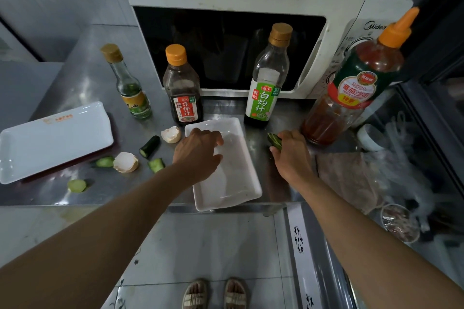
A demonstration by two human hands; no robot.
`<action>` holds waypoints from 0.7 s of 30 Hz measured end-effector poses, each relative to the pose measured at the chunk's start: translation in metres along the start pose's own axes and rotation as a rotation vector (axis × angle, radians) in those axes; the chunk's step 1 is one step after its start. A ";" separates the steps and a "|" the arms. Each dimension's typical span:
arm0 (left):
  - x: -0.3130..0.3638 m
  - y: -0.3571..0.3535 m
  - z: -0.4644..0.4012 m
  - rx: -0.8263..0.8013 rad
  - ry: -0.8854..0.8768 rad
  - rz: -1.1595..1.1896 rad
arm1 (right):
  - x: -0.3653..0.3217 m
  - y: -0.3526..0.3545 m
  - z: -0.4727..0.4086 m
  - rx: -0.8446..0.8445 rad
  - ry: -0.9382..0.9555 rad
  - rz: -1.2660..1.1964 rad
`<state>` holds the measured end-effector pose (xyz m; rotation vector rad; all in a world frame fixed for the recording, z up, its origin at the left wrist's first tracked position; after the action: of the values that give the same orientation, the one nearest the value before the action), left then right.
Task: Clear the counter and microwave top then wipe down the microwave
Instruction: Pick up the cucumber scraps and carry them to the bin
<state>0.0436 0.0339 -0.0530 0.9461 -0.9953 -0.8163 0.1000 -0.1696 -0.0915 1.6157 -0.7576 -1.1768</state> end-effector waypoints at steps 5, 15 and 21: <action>-0.008 0.014 0.014 0.021 0.059 0.028 | -0.022 0.016 0.001 0.013 0.109 -0.010; -0.044 0.045 0.048 0.070 0.225 0.036 | -0.075 0.032 0.000 -0.026 0.298 -0.076; -0.078 0.054 0.071 0.085 0.361 0.016 | -0.104 0.030 0.000 -0.072 0.392 -0.089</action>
<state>-0.0418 0.1042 -0.0108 1.1111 -0.7268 -0.5663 0.0662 -0.0892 -0.0278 1.7620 -0.3910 -0.8958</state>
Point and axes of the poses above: each hand's wrist, its own z-axis away from the middle knuckle, its own y-axis out of the back of the hand, x = y × z, the point moved 2 cm from there along -z, towards the middle knuckle, and after that the axes turned 15 degrees about y, right-handed, at the moved point
